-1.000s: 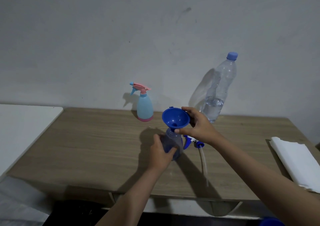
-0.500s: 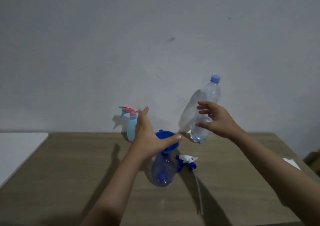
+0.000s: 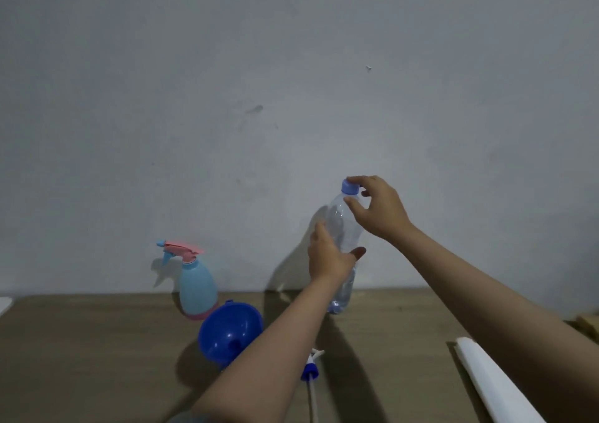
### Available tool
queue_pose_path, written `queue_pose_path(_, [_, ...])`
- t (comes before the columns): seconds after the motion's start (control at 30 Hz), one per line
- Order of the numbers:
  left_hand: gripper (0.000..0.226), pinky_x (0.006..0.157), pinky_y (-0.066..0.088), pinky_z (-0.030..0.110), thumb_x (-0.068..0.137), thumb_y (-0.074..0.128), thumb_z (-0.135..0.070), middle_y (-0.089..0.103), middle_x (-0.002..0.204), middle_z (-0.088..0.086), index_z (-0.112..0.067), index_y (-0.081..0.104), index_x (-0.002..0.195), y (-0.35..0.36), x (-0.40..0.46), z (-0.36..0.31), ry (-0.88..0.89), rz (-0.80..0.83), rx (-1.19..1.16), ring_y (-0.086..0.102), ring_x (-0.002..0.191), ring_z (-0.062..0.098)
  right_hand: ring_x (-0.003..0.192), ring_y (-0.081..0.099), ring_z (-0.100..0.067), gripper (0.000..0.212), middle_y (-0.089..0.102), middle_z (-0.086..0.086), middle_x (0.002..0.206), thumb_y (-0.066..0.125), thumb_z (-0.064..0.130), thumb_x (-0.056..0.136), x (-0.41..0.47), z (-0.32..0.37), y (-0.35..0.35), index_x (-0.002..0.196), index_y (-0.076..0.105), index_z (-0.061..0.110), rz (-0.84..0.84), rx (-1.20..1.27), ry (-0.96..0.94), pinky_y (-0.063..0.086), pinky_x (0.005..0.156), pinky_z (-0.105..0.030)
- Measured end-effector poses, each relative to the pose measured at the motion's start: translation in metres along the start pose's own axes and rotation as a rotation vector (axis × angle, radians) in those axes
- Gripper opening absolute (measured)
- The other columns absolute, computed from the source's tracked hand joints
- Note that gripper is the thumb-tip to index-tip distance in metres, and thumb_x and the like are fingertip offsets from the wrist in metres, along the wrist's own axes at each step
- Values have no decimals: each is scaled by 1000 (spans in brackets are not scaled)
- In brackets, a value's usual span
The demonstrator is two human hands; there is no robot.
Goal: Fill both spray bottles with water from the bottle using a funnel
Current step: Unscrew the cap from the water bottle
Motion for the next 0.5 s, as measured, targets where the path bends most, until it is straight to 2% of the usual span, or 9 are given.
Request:
queue_pose_path(0.07, [86, 91, 42, 30, 71, 82, -25, 44, 138, 1, -23, 26, 137, 13, 5, 4, -3, -63, -38, 44, 125, 22, 97, 62, -18, 32, 63, -4, 114, 69, 26, 85, 2, -4, -1, 116, 63, 18, -39, 34, -17, 53, 86, -34])
queue_pose_path(0.2, [69, 81, 49, 30, 75, 79, -22, 52, 126, 0, -20, 32, 125, 25, 4, 4, 19, -222, -37, 53, 106, 18, 82, 63, -16, 19, 64, -2, 96, 75, 20, 80, 0, -7, -3, 96, 66, 14, -154, 140, 1, 48, 71, -12])
queue_pose_path(0.23, [66, 79, 50, 30, 75, 78, -22, 53, 121, -2, -20, 34, 123, 27, 3, 4, 35, -244, -49, 55, 103, 19, 80, 64, -17, 18, 63, -1, 92, 77, 19, 79, -2, -7, -5, 93, 67, 14, -177, 163, -3, 49, 70, -13])
queue_pose_path(0.3, [63, 77, 53, 31, 74, 79, -22, 52, 113, -7, -23, 34, 118, 28, -3, 5, 57, -262, -86, 57, 101, 20, 79, 64, -16, 17, 65, 0, 88, 79, 17, 76, -8, -6, -10, 89, 69, 13, -202, 194, -31, 55, 71, -23])
queue_pose_path(0.37, [65, 75, 54, 32, 71, 81, -23, 53, 113, -7, -27, 33, 115, 27, -10, 4, 69, -251, -108, 58, 99, 18, 78, 64, -15, 18, 67, -1, 87, 80, 16, 74, -16, -3, -18, 88, 70, 13, -222, 209, -58, 57, 70, -28])
queue_pose_path(0.5, [72, 71, 54, 26, 64, 86, -32, 55, 114, -8, -42, 27, 106, 18, -34, -11, 96, -197, -143, 58, 100, 15, 77, 66, -12, 20, 69, -1, 87, 82, 18, 72, -34, 11, -45, 88, 72, 13, -268, 248, -66, 58, 66, -26])
Point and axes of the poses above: each hand's wrist, its own x-axis towards the middle knuckle, its own y-axis out of the palm, z = x × y, the point moved 4 cm from there along x, towards the middle knuckle
